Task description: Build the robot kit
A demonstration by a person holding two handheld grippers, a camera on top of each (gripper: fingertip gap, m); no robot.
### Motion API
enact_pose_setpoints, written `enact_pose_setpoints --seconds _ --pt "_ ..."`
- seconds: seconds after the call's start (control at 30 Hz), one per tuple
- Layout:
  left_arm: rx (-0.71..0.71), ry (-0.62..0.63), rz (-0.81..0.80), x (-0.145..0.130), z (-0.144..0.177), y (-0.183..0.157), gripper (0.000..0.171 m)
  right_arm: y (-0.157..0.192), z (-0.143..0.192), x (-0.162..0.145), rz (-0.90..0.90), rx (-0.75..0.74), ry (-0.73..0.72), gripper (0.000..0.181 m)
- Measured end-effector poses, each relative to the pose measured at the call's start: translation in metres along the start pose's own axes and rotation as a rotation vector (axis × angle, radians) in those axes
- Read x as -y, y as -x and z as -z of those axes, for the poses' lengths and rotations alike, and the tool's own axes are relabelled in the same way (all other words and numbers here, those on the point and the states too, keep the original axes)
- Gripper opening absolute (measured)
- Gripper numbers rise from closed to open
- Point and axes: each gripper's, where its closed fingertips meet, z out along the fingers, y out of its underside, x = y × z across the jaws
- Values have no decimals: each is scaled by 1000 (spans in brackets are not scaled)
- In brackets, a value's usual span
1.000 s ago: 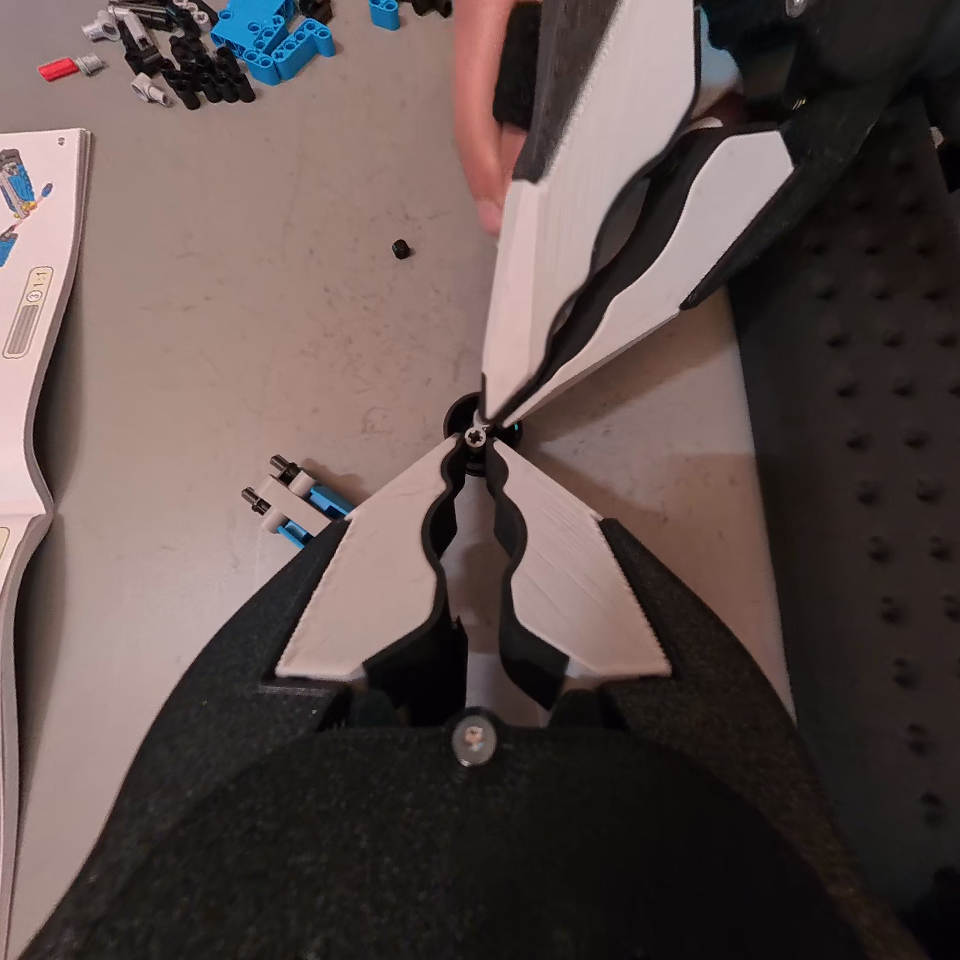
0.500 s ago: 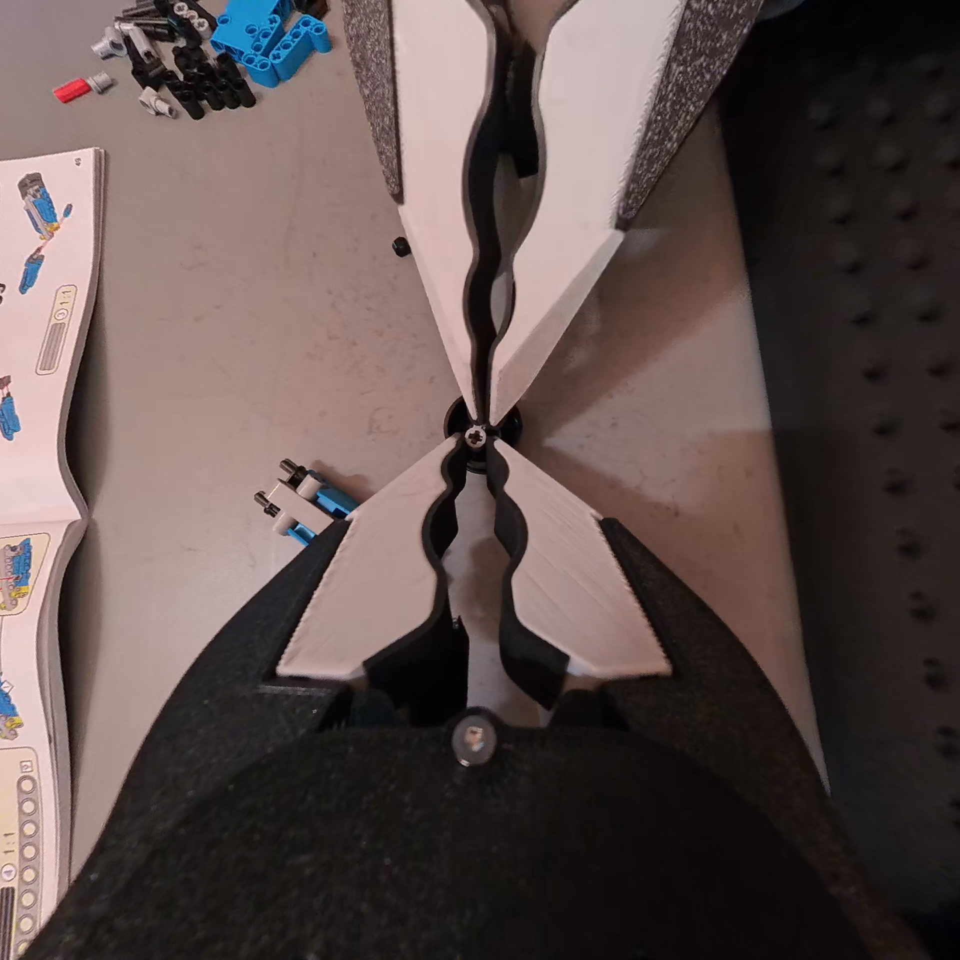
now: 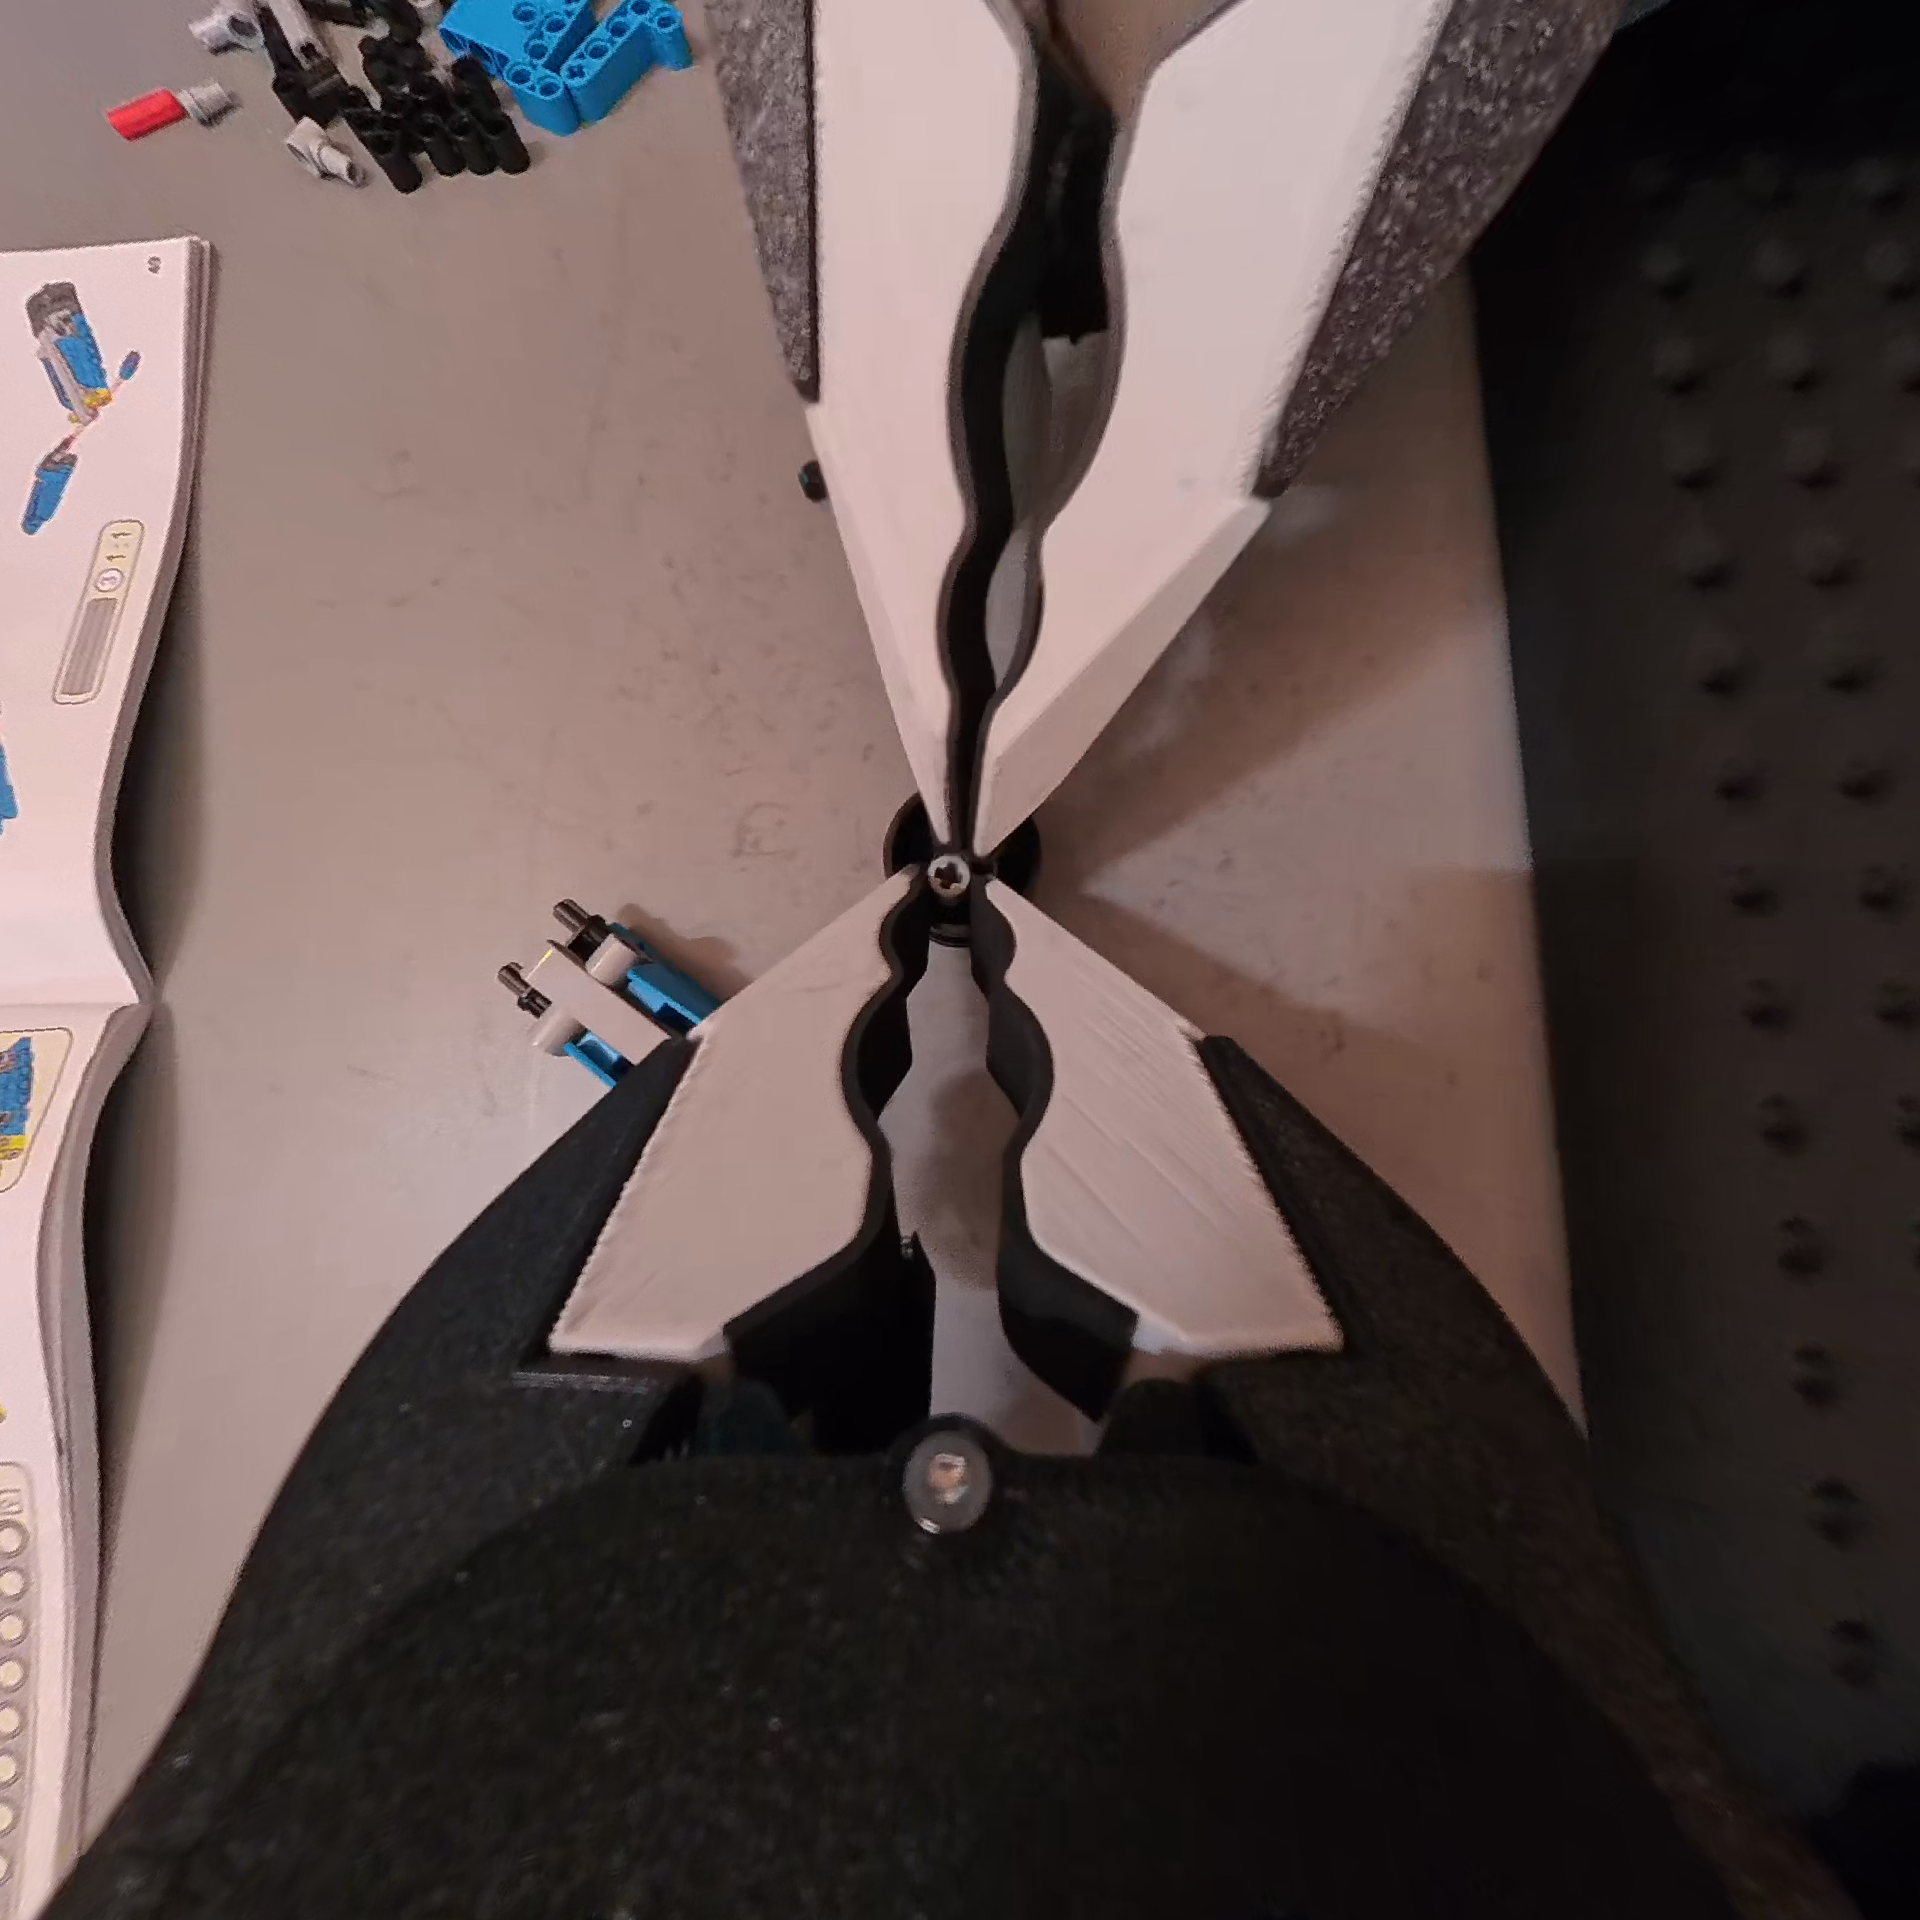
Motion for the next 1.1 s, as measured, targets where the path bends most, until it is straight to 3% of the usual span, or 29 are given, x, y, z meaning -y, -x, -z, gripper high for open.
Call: enact_pose_setpoints --seconds 0.2,0.33,0.37,0.43,0.47,0.57,0.7,0.83,0.87,0.93,1.1 --pt "-3 -3 -4 -1 1 -1 7 -3 4 -4 110 -43 15 18" --pt "-6 -13 9 0 2 -1 9 -5 -6 -12 147 -54 81 7" --pt "-2 -11 8 1 4 -1 11 -4 -7 -11 152 -52 81 7" --pt "-5 -49 28 9 14 -1 35 -8 -4 -10 106 -42 69 7" --pt "-7 -90 42 15 23 -1 36 -10 -2 -9 75 -31 46 7" --pt "4 -233 95 34 52 2 45 -7 10 -5 -73 76 -39 7" --pt "-83 -362 205 39 62 -23 60 19 34 30 -252 336 -228 7" --pt "-205 -499 335 49 68 -44 56 58 51 48 -170 529 -301 7" --pt "-230 -498 331 49 67 -48 54 62 53 49 -150 533 -305 7" --pt "-293 -499 293 52 65 -62 31 66 53 47 -116 530 -291 7" --pt "-314 -515 347 56 55 -63 31 61 56 42 -64 467 -320 9"
